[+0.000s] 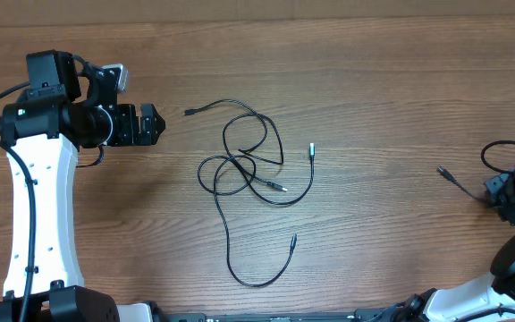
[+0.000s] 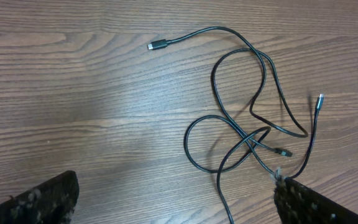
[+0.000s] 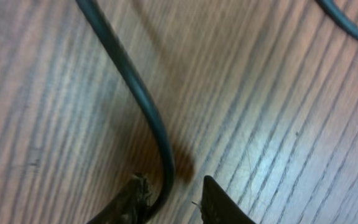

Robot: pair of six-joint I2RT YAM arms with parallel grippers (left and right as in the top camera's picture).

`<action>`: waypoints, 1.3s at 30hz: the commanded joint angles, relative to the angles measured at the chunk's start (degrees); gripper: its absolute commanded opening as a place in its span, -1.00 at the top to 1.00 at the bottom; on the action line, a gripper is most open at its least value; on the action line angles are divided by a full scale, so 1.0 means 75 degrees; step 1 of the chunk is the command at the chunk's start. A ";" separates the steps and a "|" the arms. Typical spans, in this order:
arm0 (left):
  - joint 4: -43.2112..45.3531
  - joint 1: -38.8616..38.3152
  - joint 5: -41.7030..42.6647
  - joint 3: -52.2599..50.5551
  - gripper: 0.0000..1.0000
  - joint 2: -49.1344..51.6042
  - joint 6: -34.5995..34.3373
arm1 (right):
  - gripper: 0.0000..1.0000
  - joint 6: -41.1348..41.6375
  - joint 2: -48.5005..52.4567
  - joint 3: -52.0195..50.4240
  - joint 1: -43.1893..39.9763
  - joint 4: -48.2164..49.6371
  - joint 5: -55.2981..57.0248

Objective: Untangle cables
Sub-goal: 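Release the cable and withdraw the right gripper to the right edge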

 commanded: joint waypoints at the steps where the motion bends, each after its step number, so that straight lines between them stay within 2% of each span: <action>1: 0.0000 0.0020 -0.0017 0.0122 -1.00 -0.0003 0.0166 | 0.54 0.0119 0.0003 -0.0044 -0.0029 0.0064 0.0175; 2: 0.0000 0.0020 -0.0017 0.0122 -0.99 -0.0003 0.0169 | 0.60 0.0119 0.0003 -0.0044 -0.0029 0.0067 0.0172; 3: 0.0000 0.0020 -0.0017 0.0122 -1.00 -0.0003 0.0169 | 0.89 0.0117 0.0003 -0.0041 -0.0026 0.0009 0.0166; 4: 0.0000 0.0020 -0.0017 0.0122 -0.99 -0.0003 0.0169 | 0.92 0.0114 0.0000 -0.0038 -0.0026 -0.0035 0.0175; 7: 0.0000 0.0020 -0.0017 0.0122 -1.00 -0.0003 0.0166 | 0.92 0.0055 0.0000 0.0085 -0.0029 -0.0347 0.0189; 12: 0.0000 0.0020 -0.0017 0.0122 -1.00 -0.0003 0.0166 | 0.92 0.0125 -0.0015 0.0804 -0.0035 -0.1658 0.0720; 21: 0.0000 0.0020 -0.0017 0.0122 -0.99 -0.0003 0.0166 | 0.92 0.0122 -0.0023 0.3048 -0.0035 -0.4232 0.1935; 27: 0.0000 0.0020 -0.0017 0.0122 -1.00 -0.0003 0.0166 | 0.92 0.0117 -0.0023 0.4389 -0.0035 -0.5435 0.3564; 32: 0.0000 0.0020 -0.0017 0.0122 -1.00 -0.0003 0.0166 | 0.92 -0.0070 -0.0023 0.4916 -0.0035 -0.5645 0.4520; 39: 0.0003 0.0020 -0.0017 0.0122 -1.00 -0.0003 0.0166 | 0.92 -0.1728 -0.0023 0.4940 -0.0047 -0.4954 0.4849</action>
